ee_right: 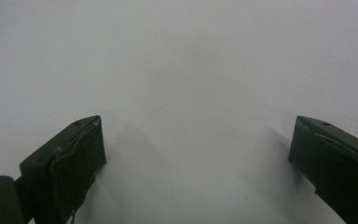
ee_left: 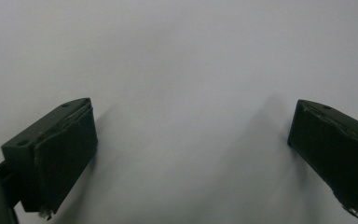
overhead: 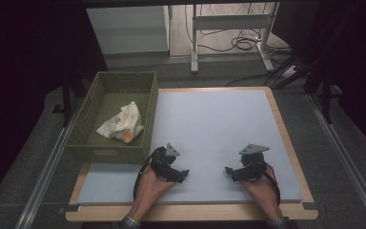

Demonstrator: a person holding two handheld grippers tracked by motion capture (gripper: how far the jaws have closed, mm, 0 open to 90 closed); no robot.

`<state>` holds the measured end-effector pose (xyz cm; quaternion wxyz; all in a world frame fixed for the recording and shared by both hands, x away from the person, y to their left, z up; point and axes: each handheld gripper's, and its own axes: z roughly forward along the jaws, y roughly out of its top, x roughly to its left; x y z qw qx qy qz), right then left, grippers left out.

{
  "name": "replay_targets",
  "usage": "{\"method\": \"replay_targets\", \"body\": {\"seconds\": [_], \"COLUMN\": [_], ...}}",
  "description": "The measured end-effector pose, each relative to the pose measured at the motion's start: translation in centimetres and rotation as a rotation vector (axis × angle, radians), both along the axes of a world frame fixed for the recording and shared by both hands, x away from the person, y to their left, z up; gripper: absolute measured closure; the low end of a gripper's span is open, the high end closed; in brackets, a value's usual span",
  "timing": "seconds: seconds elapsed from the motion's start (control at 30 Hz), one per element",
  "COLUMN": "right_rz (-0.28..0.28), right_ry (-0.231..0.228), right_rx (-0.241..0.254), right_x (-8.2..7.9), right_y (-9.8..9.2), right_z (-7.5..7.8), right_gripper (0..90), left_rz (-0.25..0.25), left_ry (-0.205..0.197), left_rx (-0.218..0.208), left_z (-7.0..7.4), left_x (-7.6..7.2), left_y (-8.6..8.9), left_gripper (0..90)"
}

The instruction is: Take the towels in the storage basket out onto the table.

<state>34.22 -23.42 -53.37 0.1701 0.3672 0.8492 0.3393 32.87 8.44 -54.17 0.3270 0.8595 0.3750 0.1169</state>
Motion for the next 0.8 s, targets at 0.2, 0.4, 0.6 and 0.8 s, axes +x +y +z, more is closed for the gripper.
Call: {"method": "replay_targets", "body": {"seconds": [0.2,0.4,0.6,0.8], "right_rz": [0.000,0.001,0.000,0.000], "right_ry": [0.000,0.000,0.001,0.001], "right_rx": [0.000,0.000,0.000,0.001], "right_x": [0.0,0.0,0.0,0.0], "right_y": [0.0,0.0,0.0,0.0], "right_z": [0.0,0.0,0.0,0.0], "right_gripper": [3.6,3.5,3.5,3.6], "left_rz": [-0.041,-0.063,-0.081,-0.091], "left_ry": [0.017,0.029,0.063,0.065], "left_rx": [0.003,-0.042,-0.069,-0.059], "left_z": [0.5,1.4,2.6,4.0], "left_x": [0.2,0.6,1.0,1.6], "left_y": [-0.5,-0.6,-0.7,-1.2], "left_gripper": [5.1,4.9,6.4,5.5]}}
